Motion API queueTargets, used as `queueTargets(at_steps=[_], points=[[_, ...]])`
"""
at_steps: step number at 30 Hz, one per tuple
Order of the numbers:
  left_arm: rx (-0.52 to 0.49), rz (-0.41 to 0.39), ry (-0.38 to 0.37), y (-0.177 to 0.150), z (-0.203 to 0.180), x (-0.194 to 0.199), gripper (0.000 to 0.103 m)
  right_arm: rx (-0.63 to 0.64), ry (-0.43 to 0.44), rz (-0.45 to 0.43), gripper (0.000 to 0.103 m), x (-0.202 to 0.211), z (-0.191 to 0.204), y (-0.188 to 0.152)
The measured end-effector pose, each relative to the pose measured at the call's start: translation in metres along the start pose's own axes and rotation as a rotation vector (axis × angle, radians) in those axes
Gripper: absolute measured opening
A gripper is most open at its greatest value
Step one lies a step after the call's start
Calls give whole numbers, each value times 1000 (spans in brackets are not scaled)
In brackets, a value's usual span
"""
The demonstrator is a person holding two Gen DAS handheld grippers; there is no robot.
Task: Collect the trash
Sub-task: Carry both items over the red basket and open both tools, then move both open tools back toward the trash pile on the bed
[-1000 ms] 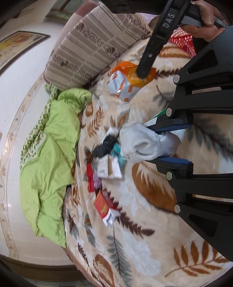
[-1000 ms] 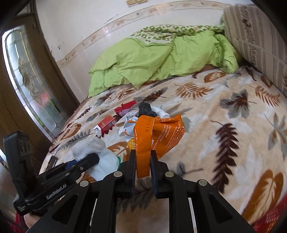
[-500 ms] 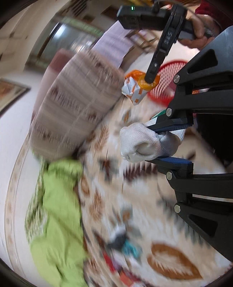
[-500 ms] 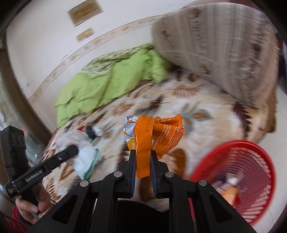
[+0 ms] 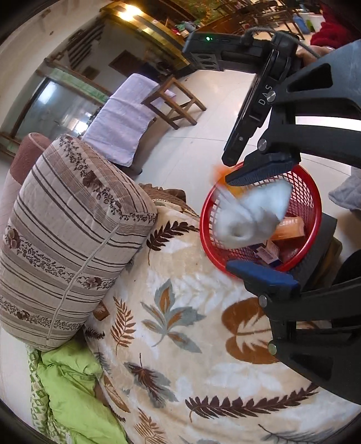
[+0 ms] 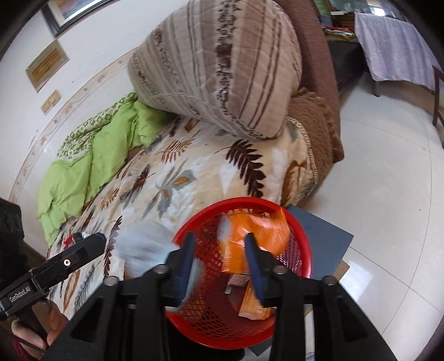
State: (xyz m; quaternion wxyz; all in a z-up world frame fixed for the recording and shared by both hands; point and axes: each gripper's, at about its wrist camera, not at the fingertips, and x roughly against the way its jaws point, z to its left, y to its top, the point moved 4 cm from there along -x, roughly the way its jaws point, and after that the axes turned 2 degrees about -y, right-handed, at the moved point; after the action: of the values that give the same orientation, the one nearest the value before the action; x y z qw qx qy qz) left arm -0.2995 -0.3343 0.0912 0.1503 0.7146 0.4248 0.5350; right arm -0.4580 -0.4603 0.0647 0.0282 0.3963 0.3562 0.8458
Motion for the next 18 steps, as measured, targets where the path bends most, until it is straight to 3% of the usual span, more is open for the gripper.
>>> queueTargets(at_steps=[4, 7, 18], points=[[15, -42, 51, 0, 15, 19, 55, 17, 23, -5, 43, -2, 7, 4], [76, -83, 93, -3, 41, 41, 62, 32, 62, 7, 44, -10, 23, 3], [213, -198, 357, -40, 152, 138, 64, 257, 245, 129, 45, -56, 159, -33]])
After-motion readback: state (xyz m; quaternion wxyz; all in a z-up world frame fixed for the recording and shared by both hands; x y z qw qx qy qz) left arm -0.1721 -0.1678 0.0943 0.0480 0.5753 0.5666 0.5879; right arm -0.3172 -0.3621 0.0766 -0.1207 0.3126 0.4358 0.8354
